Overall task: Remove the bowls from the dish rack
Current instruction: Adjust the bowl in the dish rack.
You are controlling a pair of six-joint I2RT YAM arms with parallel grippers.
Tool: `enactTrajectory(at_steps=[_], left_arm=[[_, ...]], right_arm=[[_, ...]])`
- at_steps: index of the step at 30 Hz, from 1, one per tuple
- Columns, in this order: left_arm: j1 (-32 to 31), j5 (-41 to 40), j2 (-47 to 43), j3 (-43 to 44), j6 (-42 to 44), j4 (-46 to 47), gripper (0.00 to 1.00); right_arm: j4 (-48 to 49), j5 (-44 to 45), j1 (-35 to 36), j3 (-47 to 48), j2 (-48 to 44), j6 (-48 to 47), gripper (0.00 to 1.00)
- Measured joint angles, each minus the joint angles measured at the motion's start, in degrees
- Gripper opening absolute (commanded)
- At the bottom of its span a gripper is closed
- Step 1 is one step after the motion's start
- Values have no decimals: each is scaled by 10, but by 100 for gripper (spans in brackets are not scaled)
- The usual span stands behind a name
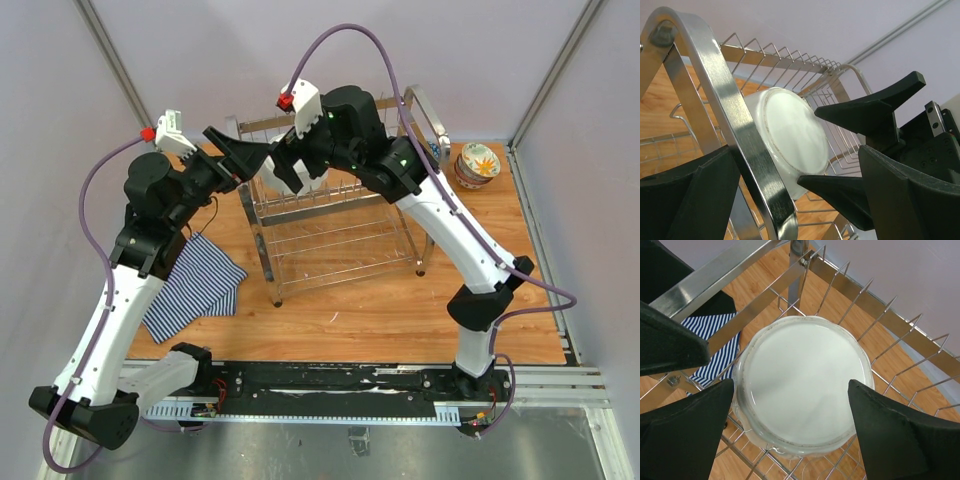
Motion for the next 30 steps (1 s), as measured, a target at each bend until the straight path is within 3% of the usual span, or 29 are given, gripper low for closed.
enactTrajectory(at_steps=[30], left_arm=[[-6,-5,-14,-10,-2,-3,98]], right_arm=[[-4,-19,-1,-55,-42,55,99]])
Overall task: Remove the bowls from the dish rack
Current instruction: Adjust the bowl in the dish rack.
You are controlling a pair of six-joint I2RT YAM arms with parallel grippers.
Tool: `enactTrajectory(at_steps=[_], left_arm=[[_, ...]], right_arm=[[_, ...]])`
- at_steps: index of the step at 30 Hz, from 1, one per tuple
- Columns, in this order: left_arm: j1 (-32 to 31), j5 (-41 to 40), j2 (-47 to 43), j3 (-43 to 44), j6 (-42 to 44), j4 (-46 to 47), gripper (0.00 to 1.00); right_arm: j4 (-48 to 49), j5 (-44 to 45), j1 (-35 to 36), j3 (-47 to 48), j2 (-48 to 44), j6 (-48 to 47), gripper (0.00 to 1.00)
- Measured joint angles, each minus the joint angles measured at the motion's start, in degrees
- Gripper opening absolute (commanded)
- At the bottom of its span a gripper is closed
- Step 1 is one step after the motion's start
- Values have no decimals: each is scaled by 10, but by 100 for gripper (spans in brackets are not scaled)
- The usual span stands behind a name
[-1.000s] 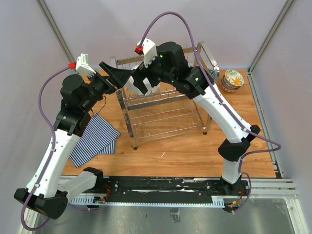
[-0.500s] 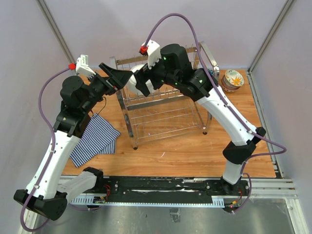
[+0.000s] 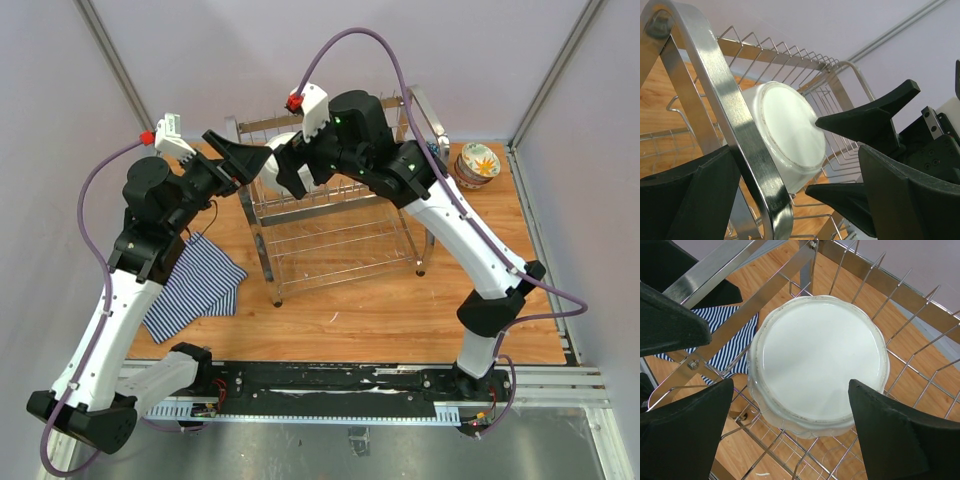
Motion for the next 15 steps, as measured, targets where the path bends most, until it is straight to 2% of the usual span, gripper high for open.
enactTrajectory(at_steps=[15], left_arm=[[-3,-85,-5,34,-2,-83,97]], right_arm=[[-13,126,45,56,38,-40,99]])
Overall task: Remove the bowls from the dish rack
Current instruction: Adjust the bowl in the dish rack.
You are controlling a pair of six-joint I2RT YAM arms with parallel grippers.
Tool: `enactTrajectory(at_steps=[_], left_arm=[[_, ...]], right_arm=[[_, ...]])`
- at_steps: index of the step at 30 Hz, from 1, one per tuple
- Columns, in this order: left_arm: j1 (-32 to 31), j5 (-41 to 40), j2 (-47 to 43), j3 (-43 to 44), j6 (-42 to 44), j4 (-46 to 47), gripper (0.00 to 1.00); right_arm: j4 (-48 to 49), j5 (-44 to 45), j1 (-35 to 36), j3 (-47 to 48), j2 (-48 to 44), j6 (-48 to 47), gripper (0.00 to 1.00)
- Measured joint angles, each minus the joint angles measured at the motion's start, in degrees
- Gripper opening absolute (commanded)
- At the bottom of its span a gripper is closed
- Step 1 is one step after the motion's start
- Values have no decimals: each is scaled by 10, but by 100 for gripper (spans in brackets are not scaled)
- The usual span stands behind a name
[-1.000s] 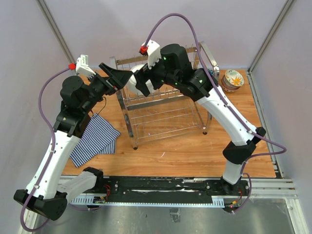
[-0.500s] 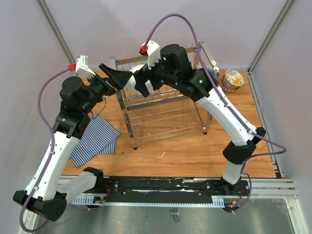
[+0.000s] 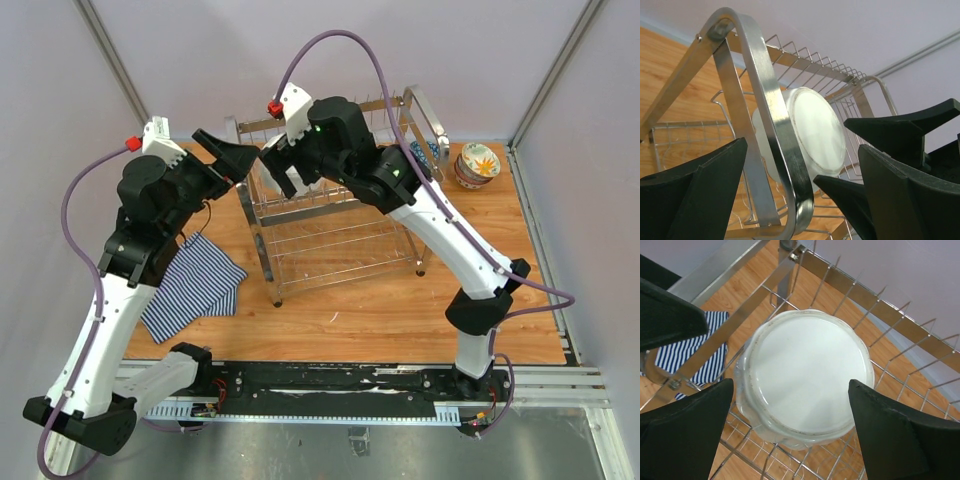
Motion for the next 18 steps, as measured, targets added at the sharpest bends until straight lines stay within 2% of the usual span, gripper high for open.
enactTrajectory(at_steps=[18], left_arm=[[0,-83,14,38,18,-119,96]], right_arm=[[-20,94,25,33,30,-39,98]])
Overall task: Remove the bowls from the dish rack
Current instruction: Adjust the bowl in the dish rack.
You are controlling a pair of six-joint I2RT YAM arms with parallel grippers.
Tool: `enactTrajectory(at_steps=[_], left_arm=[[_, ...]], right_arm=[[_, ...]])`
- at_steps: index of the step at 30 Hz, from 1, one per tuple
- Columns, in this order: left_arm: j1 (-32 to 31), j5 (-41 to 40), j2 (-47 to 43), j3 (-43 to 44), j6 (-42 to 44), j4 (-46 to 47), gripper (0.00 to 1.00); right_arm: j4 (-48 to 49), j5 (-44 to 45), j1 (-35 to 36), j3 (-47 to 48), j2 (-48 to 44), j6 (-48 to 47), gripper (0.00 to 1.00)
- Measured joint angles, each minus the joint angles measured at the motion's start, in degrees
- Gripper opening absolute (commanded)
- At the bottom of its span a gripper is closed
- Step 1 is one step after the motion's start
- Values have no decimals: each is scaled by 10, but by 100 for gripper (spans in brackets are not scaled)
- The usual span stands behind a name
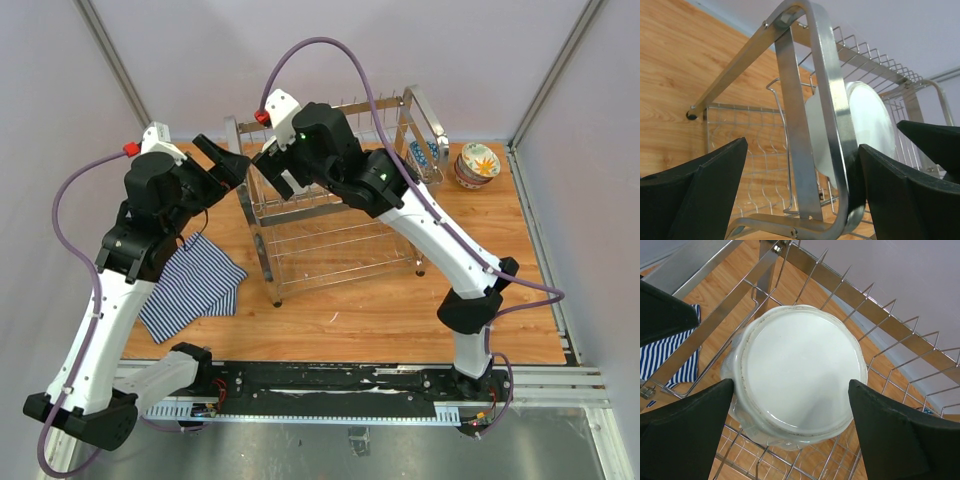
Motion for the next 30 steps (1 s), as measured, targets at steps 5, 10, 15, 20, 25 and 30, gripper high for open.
enactTrajectory(at_steps=[5,10,15,20,25,30], left_arm=[[-2,-7,5,4,8,-12,96],[-3,-14,10,14,14,-24,96],[-3,-19,14,19,16,-29,96],[-3,-20,14,20,16,-30,96],[-4,-24,17,23,16,-31,96],[-4,-24,18,23,16,-31,96]], right_arm=[[3,5,0,0,0,-5,98],[-2,15,1,15,11,-9,98],[-5,45,4,30,21,-7,98],[-15,64,8,33,22,6,98],[-16,71,8,33,22,19,99],[-16,77,8,33,21,21,98]])
